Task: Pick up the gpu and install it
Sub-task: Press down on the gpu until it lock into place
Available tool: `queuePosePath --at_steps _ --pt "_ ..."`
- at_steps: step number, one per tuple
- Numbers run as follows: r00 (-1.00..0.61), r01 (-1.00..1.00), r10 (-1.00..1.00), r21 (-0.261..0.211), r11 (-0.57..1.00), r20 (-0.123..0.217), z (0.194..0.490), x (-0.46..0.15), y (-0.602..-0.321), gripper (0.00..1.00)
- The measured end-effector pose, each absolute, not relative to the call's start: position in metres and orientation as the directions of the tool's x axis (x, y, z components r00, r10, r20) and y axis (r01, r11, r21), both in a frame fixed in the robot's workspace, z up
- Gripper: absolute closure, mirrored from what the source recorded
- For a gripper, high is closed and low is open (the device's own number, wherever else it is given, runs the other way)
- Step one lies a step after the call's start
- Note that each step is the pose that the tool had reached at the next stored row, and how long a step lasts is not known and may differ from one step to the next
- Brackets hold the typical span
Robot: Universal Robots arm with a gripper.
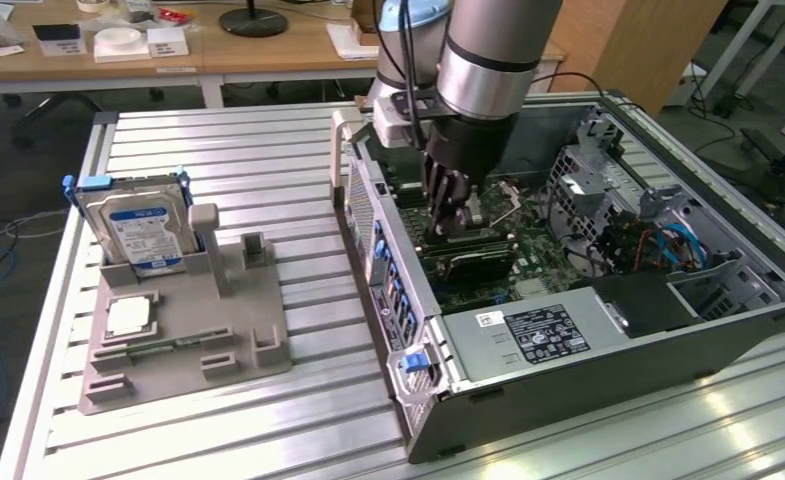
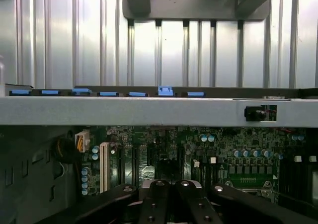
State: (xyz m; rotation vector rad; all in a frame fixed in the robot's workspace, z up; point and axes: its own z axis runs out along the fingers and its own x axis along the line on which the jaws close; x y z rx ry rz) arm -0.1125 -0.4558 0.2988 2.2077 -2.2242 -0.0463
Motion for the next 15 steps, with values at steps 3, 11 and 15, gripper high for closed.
queuePosePath --at_steps 3,11,15 --pt "-0.007 -1.000 -1.000 0.026 0.007 -0.016 0.299 -0.118 -0.456 0.89" --pt "-0.007 -1.000 -1.000 0.026 0.007 -0.016 0.297 -0.133 -0.456 0.89" --pt "-0.007 -1.000 -1.000 0.026 0.007 -0.015 0.296 -0.136 -0.456 0.89"
